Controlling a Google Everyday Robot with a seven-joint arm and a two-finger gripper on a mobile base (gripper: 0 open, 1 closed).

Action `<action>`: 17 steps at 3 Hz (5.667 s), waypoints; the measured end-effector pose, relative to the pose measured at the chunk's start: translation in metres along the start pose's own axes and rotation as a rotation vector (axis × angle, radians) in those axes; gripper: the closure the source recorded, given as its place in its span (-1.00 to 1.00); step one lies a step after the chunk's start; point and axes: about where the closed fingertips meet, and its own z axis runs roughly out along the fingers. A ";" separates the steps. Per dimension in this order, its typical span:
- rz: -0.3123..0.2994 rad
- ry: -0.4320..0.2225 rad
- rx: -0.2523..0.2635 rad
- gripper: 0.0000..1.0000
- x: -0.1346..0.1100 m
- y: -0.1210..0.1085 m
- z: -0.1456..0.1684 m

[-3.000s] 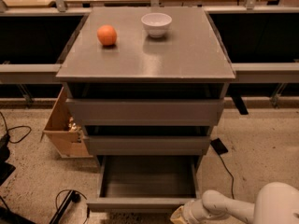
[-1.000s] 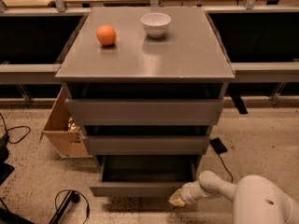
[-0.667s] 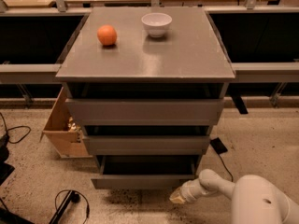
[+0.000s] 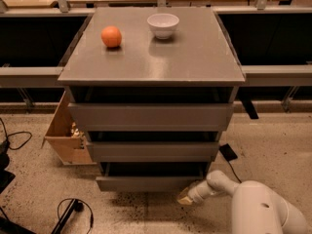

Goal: Close bottom drawer

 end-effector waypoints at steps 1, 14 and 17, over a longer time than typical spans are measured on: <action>-0.003 -0.003 0.016 0.92 -0.009 -0.031 -0.003; -0.093 0.025 0.039 1.00 -0.058 -0.042 -0.009; -0.172 0.172 0.169 1.00 -0.100 -0.035 -0.099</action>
Offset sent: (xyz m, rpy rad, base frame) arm 0.0145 -0.0021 -0.0015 -0.0014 -0.0013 -0.0022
